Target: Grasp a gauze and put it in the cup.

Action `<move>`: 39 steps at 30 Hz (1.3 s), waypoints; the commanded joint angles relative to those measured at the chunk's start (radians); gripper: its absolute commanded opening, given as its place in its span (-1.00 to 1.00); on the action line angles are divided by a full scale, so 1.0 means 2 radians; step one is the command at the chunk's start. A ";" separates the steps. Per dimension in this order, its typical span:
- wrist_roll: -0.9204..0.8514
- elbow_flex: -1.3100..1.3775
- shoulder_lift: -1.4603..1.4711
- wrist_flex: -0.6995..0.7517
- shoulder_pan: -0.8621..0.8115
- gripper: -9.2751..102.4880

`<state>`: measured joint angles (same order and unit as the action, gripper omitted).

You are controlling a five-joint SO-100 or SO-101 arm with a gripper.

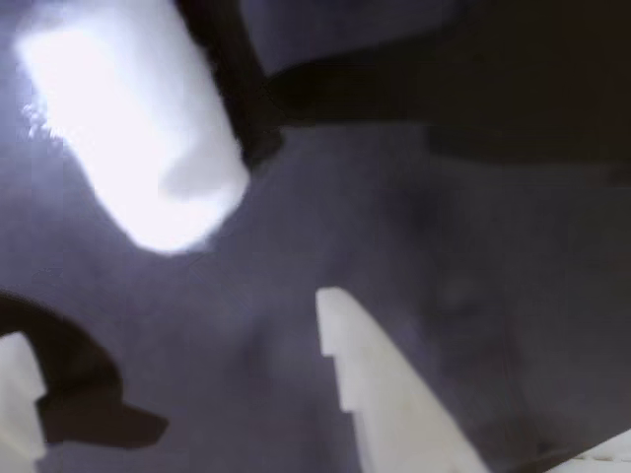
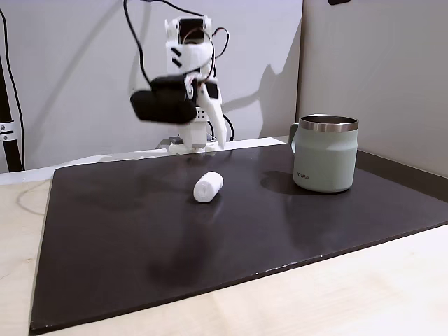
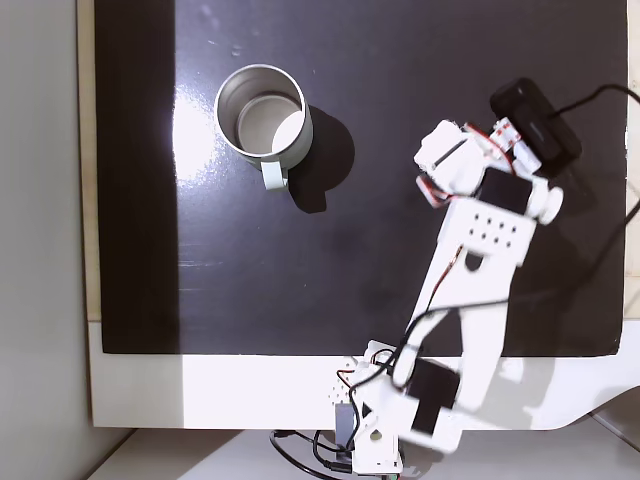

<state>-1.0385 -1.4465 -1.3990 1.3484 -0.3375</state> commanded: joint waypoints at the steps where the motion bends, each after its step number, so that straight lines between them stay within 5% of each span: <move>1: -0.005 0.107 0.055 0.031 -0.003 -0.26; 16: 0.000 0.506 0.374 0.191 0.014 -0.25; 30: 0.008 0.496 0.424 0.194 0.048 -0.28; 39: 0.012 0.494 0.424 0.194 0.045 -0.83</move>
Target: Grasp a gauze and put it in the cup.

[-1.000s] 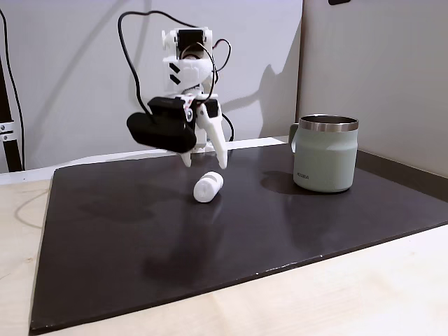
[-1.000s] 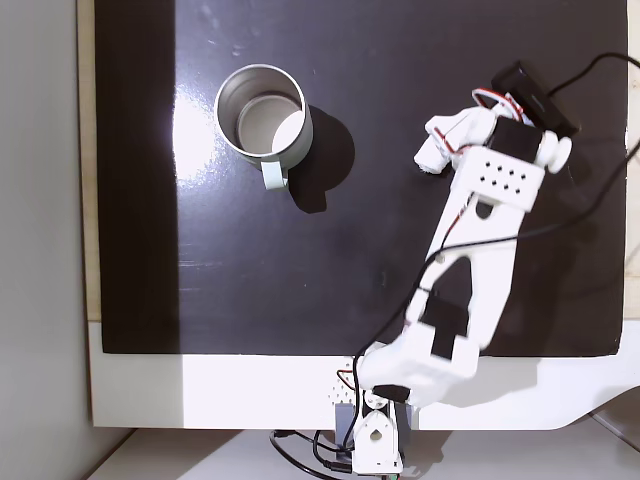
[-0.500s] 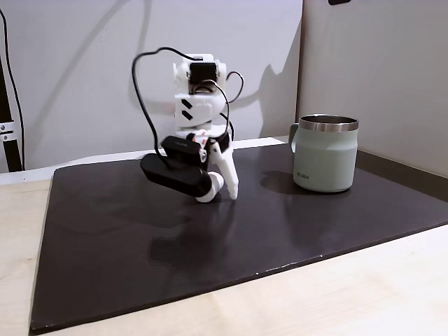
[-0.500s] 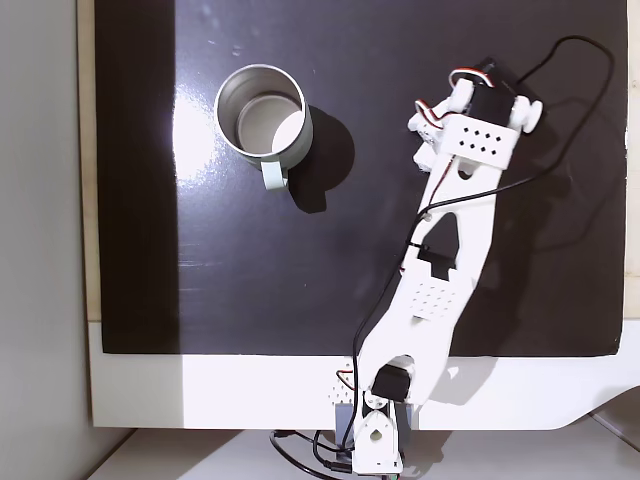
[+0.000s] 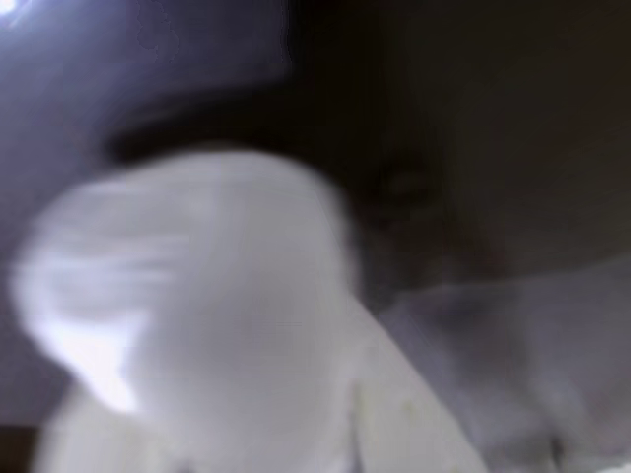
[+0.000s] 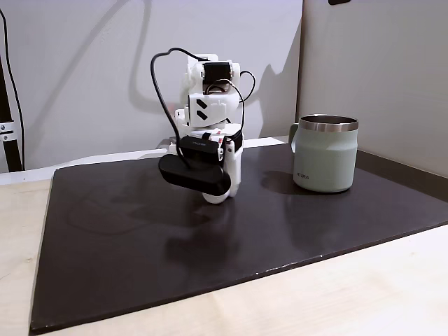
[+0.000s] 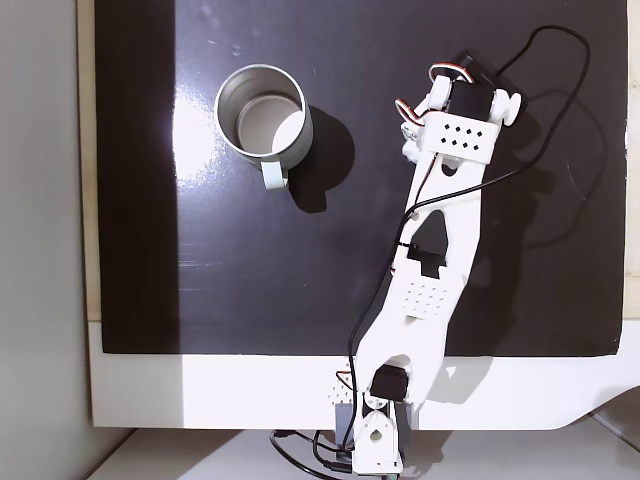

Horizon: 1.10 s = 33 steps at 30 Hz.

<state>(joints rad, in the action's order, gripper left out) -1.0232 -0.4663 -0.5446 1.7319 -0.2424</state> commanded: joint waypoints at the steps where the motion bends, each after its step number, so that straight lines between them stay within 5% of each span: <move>1: 0.005 0.004 -0.005 0.002 -0.002 -0.83; 9: 0.008 -0.008 -0.085 0.011 0.001 -0.83; 25: 0.006 -0.137 -0.468 0.016 0.072 -0.83; 33: 0.066 -0.146 -0.474 0.016 0.130 -0.83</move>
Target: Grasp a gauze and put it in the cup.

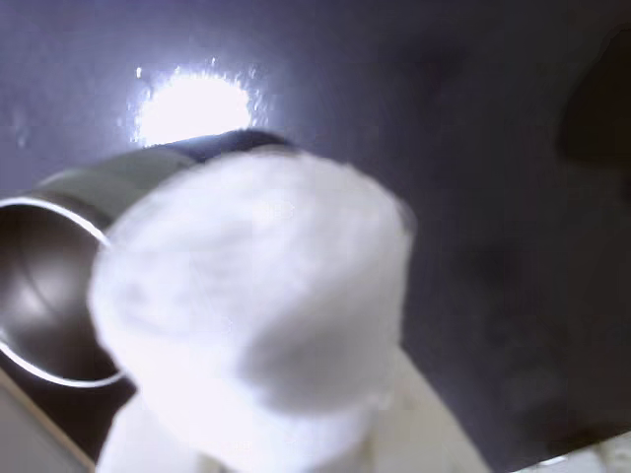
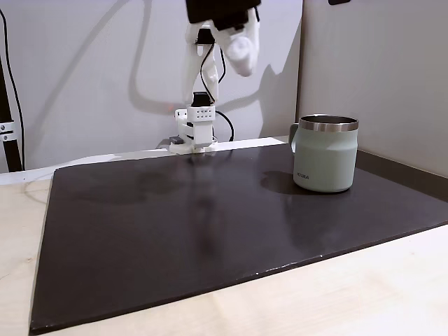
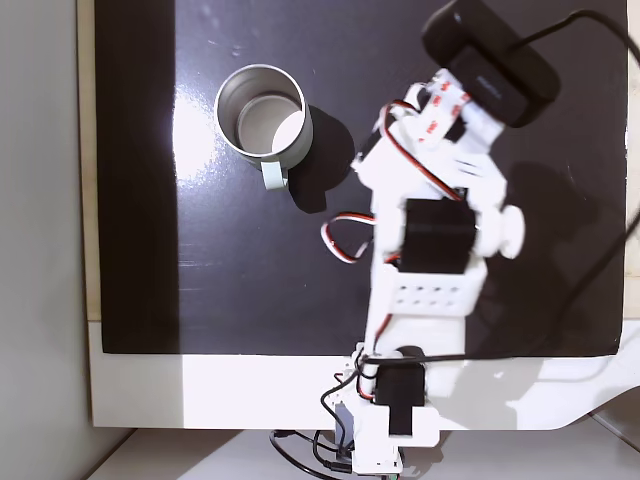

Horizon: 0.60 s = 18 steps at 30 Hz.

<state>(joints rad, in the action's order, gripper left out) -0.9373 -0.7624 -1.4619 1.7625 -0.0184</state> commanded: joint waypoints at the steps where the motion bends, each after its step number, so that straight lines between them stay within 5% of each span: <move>1: 0.036 0.002 -0.009 0.001 0.026 -0.83; 18: 0.286 0.189 0.183 0.002 0.210 -0.83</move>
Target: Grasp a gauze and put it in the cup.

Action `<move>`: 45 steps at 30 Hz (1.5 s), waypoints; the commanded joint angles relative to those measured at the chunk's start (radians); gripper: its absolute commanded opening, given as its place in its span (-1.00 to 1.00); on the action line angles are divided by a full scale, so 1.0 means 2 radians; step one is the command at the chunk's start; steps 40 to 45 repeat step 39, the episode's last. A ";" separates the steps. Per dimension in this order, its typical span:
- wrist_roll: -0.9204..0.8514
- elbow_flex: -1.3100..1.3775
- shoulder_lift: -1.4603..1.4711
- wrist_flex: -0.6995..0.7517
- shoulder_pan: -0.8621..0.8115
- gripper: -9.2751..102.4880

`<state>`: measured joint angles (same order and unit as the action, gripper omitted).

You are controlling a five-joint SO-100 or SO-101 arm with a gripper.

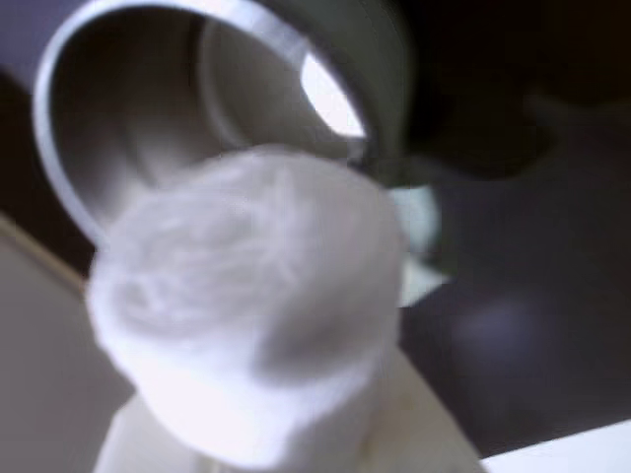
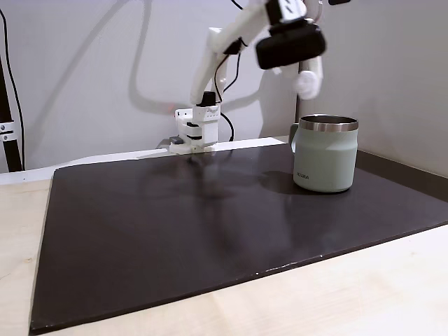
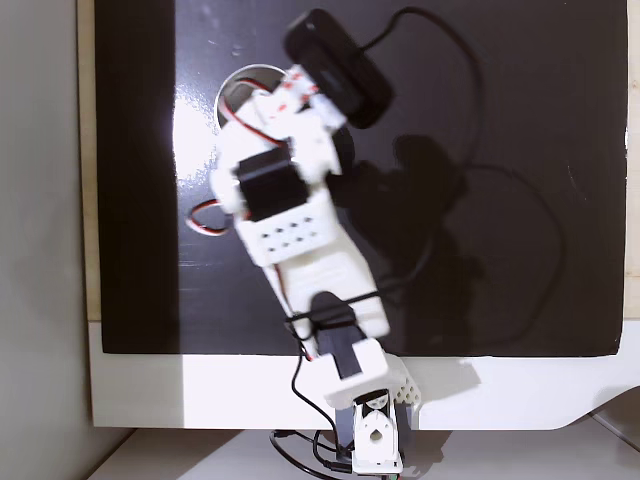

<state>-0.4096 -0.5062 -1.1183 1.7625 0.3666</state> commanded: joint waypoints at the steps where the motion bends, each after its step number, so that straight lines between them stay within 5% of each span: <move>1: 0.028 0.069 0.022 0.002 0.026 -0.83; 17: 0.061 0.107 0.086 0.002 0.044 -0.82; 21: 0.057 0.106 0.081 0.002 0.037 -0.25; 25: 0.054 0.107 0.074 0.001 0.029 -0.06; 45: 0.044 0.107 0.074 0.001 0.023 -0.09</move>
